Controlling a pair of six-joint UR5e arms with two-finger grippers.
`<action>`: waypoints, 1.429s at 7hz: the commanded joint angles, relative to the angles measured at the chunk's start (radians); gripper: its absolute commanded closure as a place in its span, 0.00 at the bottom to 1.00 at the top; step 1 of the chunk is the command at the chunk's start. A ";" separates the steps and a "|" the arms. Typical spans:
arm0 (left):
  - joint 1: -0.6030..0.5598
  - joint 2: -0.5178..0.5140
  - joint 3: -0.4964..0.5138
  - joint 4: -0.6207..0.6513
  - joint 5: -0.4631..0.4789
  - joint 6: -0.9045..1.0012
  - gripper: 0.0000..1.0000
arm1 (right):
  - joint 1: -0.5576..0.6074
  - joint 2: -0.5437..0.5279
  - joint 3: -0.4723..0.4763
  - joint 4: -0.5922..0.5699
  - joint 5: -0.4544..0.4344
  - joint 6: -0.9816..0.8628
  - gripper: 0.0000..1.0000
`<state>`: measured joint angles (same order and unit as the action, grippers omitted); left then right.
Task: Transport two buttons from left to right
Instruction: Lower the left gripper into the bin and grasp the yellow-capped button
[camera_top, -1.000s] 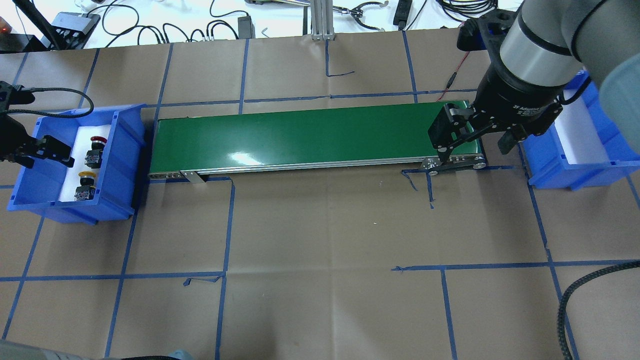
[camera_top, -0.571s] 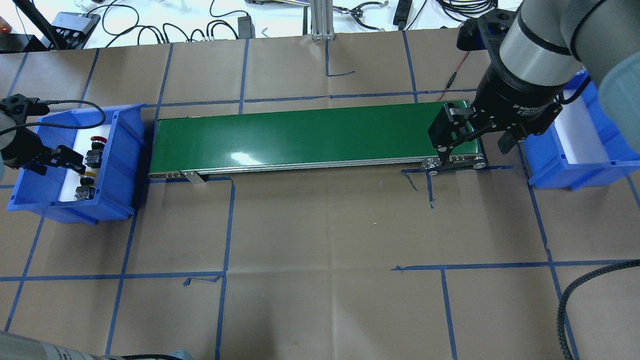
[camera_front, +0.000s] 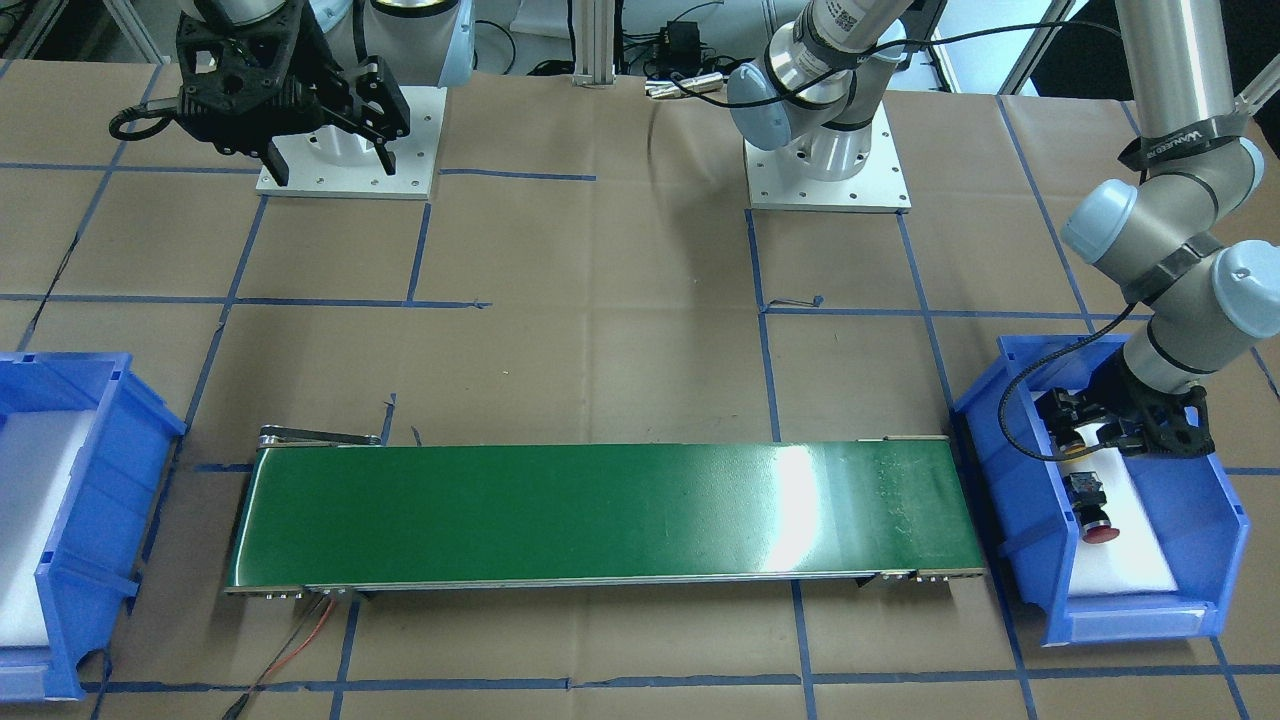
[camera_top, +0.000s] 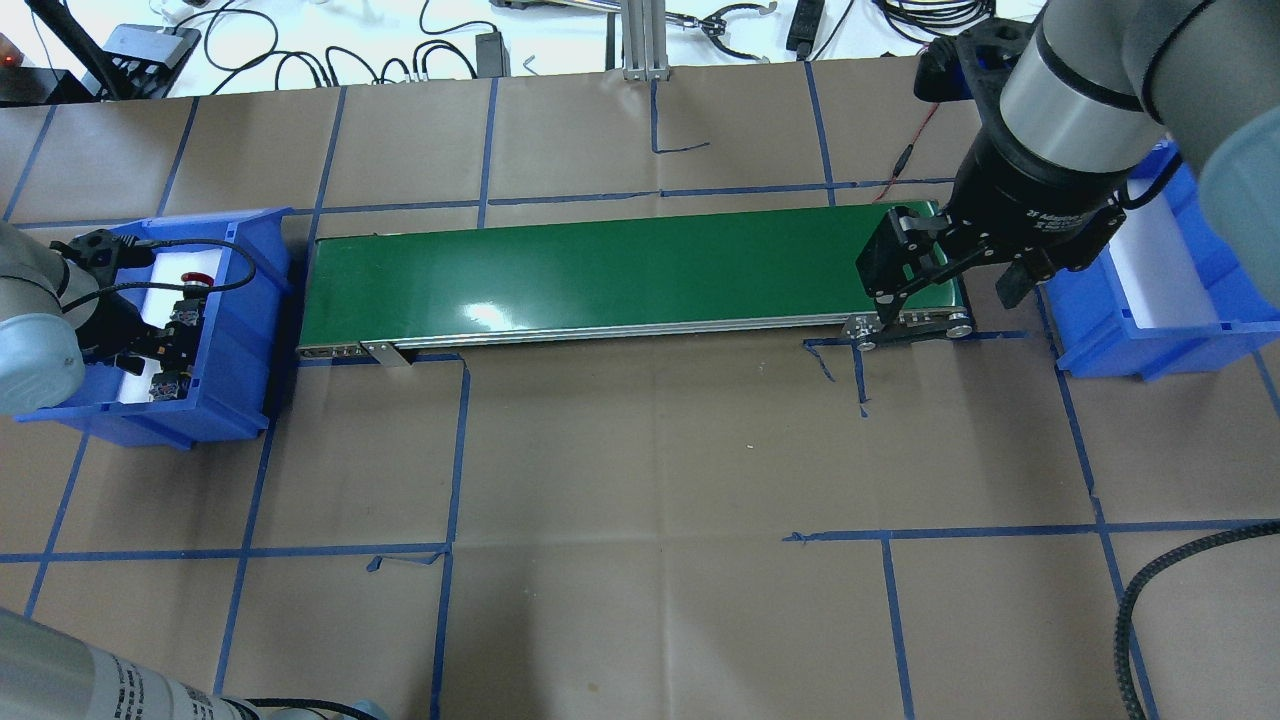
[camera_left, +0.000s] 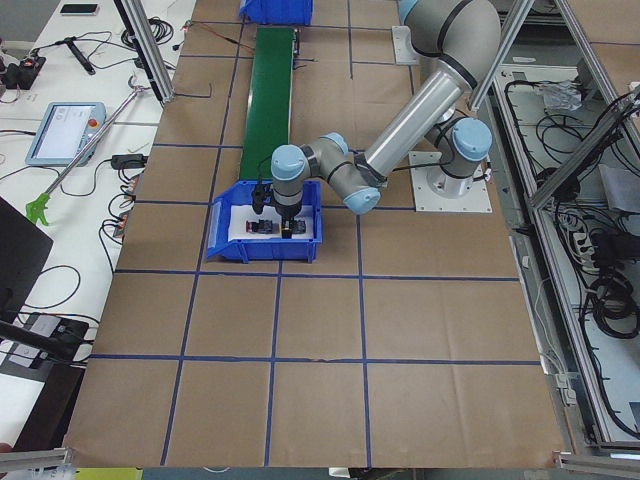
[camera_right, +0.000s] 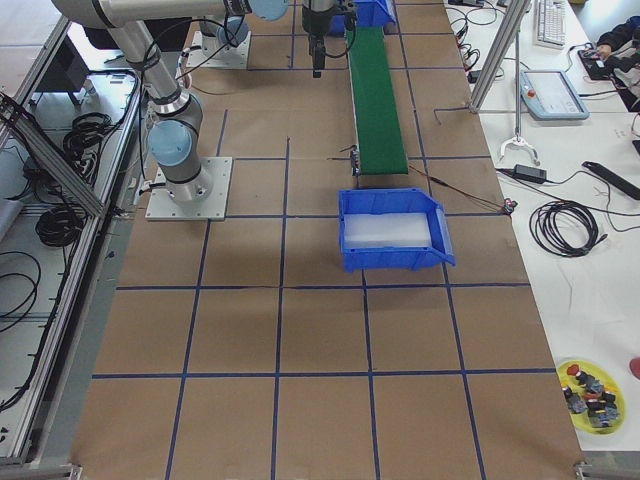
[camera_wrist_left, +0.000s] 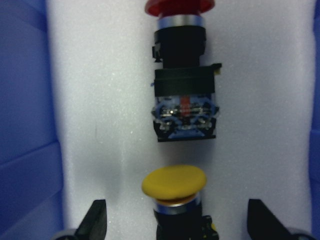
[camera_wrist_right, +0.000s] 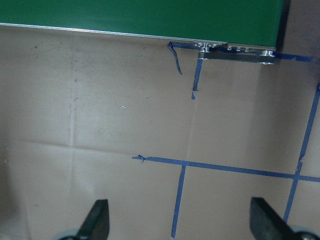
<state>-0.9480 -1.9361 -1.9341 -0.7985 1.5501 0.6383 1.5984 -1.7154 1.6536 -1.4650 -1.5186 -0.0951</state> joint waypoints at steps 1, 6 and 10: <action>-0.002 0.002 -0.002 -0.002 -0.001 -0.005 0.42 | 0.000 -0.001 0.000 0.002 0.000 0.000 0.00; 0.000 0.061 0.042 -0.043 -0.011 -0.002 0.92 | 0.000 0.000 0.002 0.003 0.002 0.000 0.00; -0.005 0.118 0.324 -0.460 -0.016 -0.002 0.92 | -0.003 0.000 0.002 0.003 0.002 0.000 0.00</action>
<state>-0.9498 -1.8179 -1.7050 -1.1349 1.5353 0.6393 1.5957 -1.7150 1.6546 -1.4626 -1.5185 -0.0947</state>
